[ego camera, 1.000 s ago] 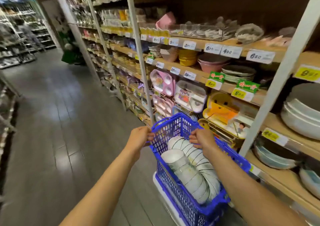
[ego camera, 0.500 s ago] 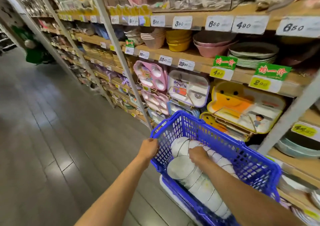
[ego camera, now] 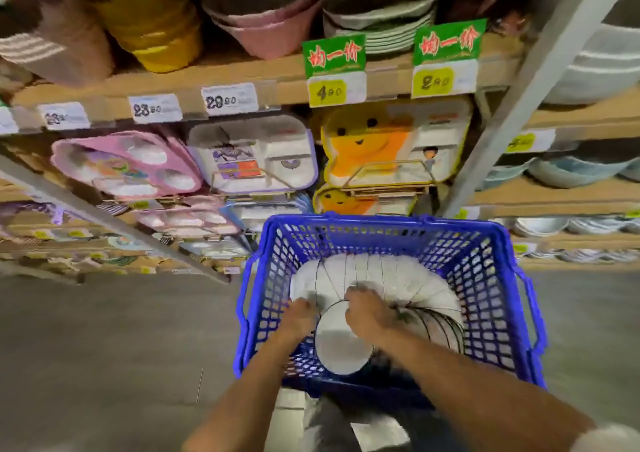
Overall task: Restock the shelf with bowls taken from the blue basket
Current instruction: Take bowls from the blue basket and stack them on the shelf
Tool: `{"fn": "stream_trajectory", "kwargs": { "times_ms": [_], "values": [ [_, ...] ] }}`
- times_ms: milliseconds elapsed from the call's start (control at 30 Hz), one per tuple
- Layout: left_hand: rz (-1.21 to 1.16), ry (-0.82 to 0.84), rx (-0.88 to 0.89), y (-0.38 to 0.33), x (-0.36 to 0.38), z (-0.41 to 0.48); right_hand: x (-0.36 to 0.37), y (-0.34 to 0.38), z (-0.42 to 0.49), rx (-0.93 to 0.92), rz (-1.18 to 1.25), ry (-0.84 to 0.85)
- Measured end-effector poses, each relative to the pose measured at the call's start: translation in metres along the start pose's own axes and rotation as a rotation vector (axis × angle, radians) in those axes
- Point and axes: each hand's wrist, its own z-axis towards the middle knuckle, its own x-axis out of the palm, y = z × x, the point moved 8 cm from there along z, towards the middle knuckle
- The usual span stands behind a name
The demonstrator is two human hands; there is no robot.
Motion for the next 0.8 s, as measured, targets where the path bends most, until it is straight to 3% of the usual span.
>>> {"fn": "stream_trajectory", "kwargs": {
  "times_ms": [133, 433, 633, 800],
  "values": [
    [0.157, 0.226, 0.126, 0.000, 0.031, 0.019, 0.006, 0.001, 0.009, 0.052, -0.084, 0.001],
    [0.246, 0.403, 0.199, 0.013, 0.057, 0.038, 0.019, -0.015, 0.013, 0.151, -0.018, -0.084],
    [0.111, 0.329, 0.149, 0.022, 0.064, 0.051, 0.021, -0.021, 0.009, 0.118, -0.003, -0.143],
    [0.174, 0.301, 0.144, 0.023, 0.050, 0.055, 0.020, -0.022, 0.006, 0.115, 0.058, -0.133]
  ]
}}
